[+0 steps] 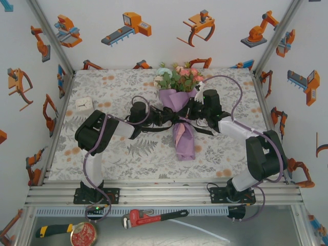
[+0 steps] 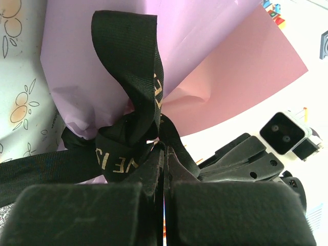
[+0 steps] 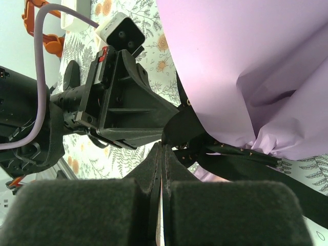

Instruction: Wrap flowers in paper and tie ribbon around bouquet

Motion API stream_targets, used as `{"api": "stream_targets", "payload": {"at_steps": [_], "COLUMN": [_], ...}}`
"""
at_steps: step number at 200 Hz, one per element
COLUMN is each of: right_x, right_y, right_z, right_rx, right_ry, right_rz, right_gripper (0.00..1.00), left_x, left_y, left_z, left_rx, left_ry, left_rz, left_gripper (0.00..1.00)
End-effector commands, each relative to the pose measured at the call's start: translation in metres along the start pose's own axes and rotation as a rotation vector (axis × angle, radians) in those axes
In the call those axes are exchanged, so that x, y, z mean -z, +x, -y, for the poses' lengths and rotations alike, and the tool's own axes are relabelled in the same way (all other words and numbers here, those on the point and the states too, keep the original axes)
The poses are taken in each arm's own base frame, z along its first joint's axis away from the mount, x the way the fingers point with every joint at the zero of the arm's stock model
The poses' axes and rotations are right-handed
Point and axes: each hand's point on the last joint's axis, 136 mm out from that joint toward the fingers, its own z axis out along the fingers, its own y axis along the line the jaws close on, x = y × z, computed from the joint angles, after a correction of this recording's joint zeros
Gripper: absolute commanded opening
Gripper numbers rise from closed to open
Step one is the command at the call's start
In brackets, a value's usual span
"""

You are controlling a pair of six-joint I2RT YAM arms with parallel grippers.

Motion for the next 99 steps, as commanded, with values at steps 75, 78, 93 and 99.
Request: {"api": "stream_targets", "payload": {"at_steps": [75,78,93,99], "right_x": [-0.002,-0.002,-0.005,-0.006], "right_y": [-0.009,-0.009,-0.006,-0.005], "right_z": [-0.018,-0.018,-0.019,-0.019], "right_rx": [0.016,0.013,0.011,0.011], "right_ry": [-0.066,-0.064,-0.073,-0.075], "right_rz": [0.015,0.011,-0.006,-0.010], "right_gripper": [0.00,0.01,0.05,0.05], "left_x": [-0.010,-0.010,-0.010,-0.010], "left_y": [0.019,0.019,0.021,0.022], "left_z": [0.022,0.023,0.022,0.022], "left_rx": [-0.016,-0.017,-0.016,-0.015], "left_ry": [0.072,0.073,0.070,0.070], "left_rz": [-0.056,-0.057,-0.060,-0.063], "left_gripper": [0.00,0.00,0.00,0.00]}}
